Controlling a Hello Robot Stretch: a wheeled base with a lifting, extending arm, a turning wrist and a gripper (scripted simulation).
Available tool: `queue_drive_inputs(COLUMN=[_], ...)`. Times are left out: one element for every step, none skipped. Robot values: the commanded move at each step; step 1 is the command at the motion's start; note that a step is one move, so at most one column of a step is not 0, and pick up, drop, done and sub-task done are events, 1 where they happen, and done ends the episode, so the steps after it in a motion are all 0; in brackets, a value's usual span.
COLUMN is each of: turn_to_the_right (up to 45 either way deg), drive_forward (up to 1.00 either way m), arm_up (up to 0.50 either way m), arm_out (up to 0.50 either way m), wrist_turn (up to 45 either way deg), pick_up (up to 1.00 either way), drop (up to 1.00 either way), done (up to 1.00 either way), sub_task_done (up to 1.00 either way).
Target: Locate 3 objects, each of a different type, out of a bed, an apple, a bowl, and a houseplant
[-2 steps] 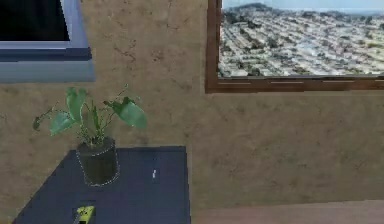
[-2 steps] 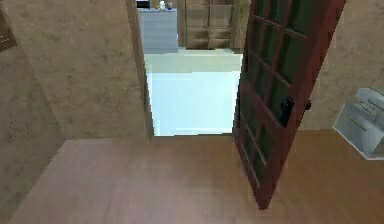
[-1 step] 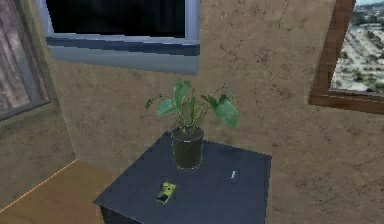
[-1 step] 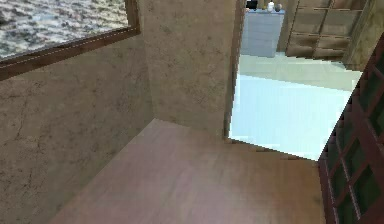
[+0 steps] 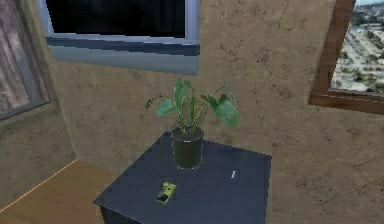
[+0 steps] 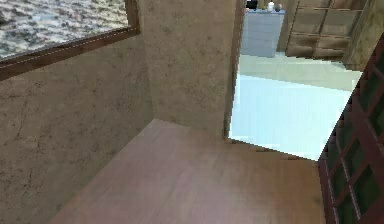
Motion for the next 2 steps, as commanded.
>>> queue_drive_inputs(turn_to_the_right=[45.0, 45.0], drive_forward=[0.00, 0.00], arm_up=[0.00, 0.00], arm_out=[0.00, 0.00], wrist_turn=[0.0, 0.0], pick_up=[0.00, 0.00], drop=[0.00, 0.00], done=[0.00, 0.00], sub_task_done=[0.00, 0.00])
